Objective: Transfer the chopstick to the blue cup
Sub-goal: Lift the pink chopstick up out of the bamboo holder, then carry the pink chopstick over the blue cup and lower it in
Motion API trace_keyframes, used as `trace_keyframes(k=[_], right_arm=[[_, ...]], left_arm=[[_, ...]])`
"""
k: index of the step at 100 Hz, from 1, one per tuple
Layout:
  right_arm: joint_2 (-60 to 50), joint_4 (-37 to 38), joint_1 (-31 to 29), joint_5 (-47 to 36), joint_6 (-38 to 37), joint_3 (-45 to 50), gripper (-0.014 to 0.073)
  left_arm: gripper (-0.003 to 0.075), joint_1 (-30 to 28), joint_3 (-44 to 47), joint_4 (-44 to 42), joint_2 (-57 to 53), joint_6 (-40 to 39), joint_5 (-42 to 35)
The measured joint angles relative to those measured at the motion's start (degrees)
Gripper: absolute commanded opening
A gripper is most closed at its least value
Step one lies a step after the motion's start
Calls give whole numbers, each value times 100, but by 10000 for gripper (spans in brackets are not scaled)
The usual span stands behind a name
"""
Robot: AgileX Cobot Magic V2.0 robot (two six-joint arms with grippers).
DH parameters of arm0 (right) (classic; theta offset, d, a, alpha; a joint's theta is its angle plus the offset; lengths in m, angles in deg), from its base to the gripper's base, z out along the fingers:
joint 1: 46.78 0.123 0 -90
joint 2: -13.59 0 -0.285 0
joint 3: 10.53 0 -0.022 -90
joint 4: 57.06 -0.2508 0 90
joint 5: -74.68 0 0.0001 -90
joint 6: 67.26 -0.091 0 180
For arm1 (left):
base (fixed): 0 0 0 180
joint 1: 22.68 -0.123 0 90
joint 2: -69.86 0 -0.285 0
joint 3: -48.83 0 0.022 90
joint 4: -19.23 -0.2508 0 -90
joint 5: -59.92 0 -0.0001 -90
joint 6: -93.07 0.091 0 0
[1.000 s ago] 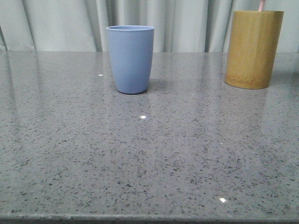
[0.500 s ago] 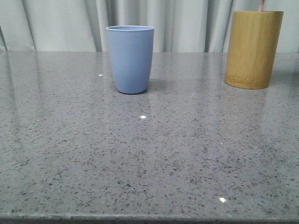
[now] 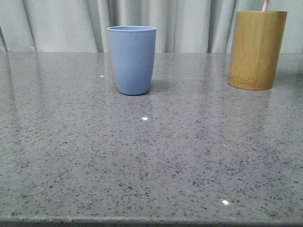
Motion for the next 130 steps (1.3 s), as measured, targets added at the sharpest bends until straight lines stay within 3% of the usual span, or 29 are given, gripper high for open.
trace_keyframes(k=[49, 130], right_arm=[[0, -11, 0, -381, -257, 0, -65], [-678, -11, 0, -272, -472, -212, -69]], left_arm=[[312, 0, 0, 0, 0, 0, 0], [312, 0, 0, 0, 0, 0, 0]])
